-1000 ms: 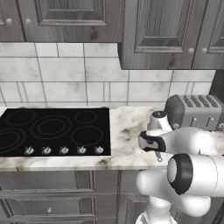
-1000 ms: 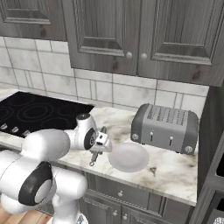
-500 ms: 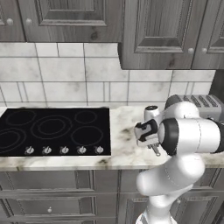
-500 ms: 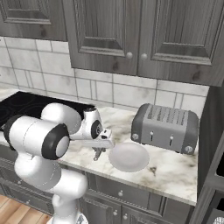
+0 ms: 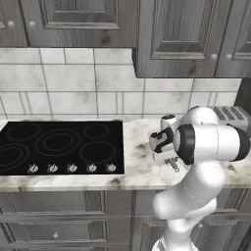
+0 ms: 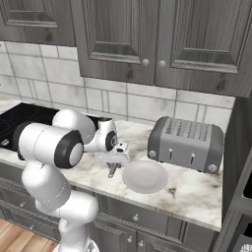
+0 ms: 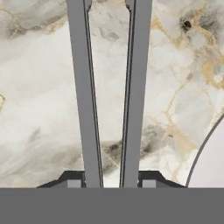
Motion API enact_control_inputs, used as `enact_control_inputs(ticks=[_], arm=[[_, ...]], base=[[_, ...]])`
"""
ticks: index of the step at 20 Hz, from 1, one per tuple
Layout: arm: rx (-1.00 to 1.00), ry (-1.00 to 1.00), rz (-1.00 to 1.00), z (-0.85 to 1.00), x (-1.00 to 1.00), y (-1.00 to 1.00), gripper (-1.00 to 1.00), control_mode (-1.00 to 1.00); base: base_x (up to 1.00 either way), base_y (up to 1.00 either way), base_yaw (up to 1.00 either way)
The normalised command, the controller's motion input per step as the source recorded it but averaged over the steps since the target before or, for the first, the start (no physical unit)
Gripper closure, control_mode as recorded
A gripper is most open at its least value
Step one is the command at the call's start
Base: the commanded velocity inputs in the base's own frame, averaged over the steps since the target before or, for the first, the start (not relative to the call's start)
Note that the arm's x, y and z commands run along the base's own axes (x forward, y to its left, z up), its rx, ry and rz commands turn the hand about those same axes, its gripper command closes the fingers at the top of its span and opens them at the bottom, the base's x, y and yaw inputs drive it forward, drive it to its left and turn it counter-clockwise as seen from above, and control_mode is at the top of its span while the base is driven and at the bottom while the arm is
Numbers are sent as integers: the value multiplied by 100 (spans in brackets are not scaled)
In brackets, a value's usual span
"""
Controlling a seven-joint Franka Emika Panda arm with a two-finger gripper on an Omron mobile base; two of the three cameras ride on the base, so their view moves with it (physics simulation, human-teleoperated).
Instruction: Pick up the tongs from the counter and place them near the plate next to the oven.
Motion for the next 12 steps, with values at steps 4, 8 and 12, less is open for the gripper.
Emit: enact_control_inputs(ticks=[4, 8, 12], arm=[[0, -9, -3, 1, -29, 0, -100, -100], [3, -18, -6, 38, -25, 0, -100, -100], [9, -31, 0, 95, -59, 0, -100, -100]], base=[[0, 0, 0], [0, 0, 0], [0, 0, 0]])
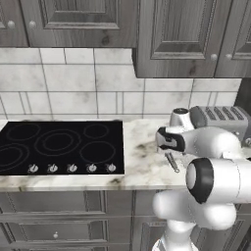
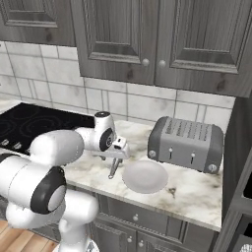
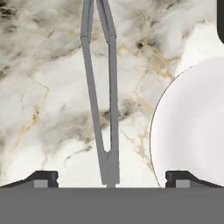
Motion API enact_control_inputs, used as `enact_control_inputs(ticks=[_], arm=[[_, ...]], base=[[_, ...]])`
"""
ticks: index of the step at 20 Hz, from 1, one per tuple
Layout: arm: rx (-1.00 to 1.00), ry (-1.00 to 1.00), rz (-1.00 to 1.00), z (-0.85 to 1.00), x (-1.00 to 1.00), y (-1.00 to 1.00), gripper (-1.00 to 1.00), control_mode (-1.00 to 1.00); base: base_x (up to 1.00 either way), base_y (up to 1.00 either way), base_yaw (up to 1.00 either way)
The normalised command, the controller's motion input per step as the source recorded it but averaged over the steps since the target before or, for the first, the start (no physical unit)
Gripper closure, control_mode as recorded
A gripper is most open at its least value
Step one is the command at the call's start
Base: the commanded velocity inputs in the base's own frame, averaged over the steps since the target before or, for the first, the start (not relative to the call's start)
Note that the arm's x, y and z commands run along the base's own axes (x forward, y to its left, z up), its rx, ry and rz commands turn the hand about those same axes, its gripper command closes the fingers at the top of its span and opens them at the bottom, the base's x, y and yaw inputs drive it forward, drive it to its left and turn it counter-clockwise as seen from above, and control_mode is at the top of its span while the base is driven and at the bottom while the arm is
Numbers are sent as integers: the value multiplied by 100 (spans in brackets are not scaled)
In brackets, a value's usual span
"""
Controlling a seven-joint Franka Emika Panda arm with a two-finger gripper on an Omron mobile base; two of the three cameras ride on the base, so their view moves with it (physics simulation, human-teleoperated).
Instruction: Pick up the tongs from the counter and place them near the plate next to the oven.
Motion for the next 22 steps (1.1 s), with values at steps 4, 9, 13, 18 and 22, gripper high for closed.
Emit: enact_control_inputs(ticks=[4, 9, 13, 18, 22], arm=[[6, -22, 3, 92, -98, 0, -100, -100], [0, -13, 5, 54, -100, 0, -100, -100], [3, -39, 0, 31, -100, 2, -100, -100], [0, -37, 0, 37, -100, 6, -100, -100], [0, -20, 0, 38, -100, 19, -100, -100]], base=[[0, 0, 0], [0, 0, 0], [0, 0, 0], [0, 0, 0], [0, 0, 0]])
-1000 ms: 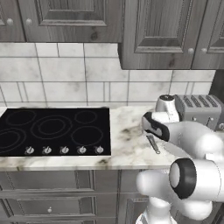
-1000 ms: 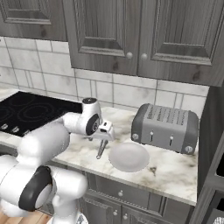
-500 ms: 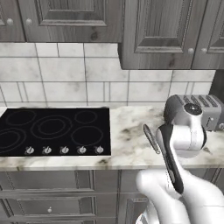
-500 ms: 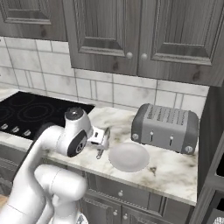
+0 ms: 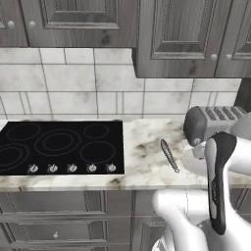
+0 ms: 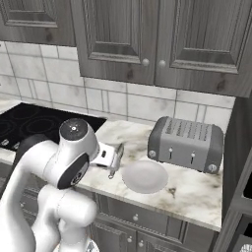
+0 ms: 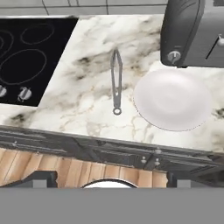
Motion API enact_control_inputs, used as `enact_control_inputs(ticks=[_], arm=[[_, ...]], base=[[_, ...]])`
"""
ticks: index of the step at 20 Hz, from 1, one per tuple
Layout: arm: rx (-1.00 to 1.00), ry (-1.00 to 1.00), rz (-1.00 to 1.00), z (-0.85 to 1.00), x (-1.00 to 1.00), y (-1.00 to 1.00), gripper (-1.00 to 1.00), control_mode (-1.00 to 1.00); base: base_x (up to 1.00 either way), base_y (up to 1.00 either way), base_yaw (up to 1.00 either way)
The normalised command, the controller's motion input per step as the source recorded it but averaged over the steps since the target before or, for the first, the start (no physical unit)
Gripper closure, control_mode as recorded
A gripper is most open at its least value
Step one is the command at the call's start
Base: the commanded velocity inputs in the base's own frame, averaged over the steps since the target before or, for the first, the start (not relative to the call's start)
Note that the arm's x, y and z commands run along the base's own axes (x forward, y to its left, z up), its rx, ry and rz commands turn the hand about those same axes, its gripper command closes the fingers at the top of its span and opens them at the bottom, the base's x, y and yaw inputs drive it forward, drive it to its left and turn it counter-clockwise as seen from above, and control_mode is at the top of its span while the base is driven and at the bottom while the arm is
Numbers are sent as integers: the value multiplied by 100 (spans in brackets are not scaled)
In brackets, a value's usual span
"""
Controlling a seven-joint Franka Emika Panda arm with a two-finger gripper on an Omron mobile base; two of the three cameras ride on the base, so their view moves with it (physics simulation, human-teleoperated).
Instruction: Pick up the tongs from the counter and place them near the plate next to the oven.
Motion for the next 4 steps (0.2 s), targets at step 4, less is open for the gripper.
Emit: enact_control_inputs(ticks=[4], arm=[[0, -20, -2, 14, -100, 32, -100, -100]], base=[[0, 0, 0]])
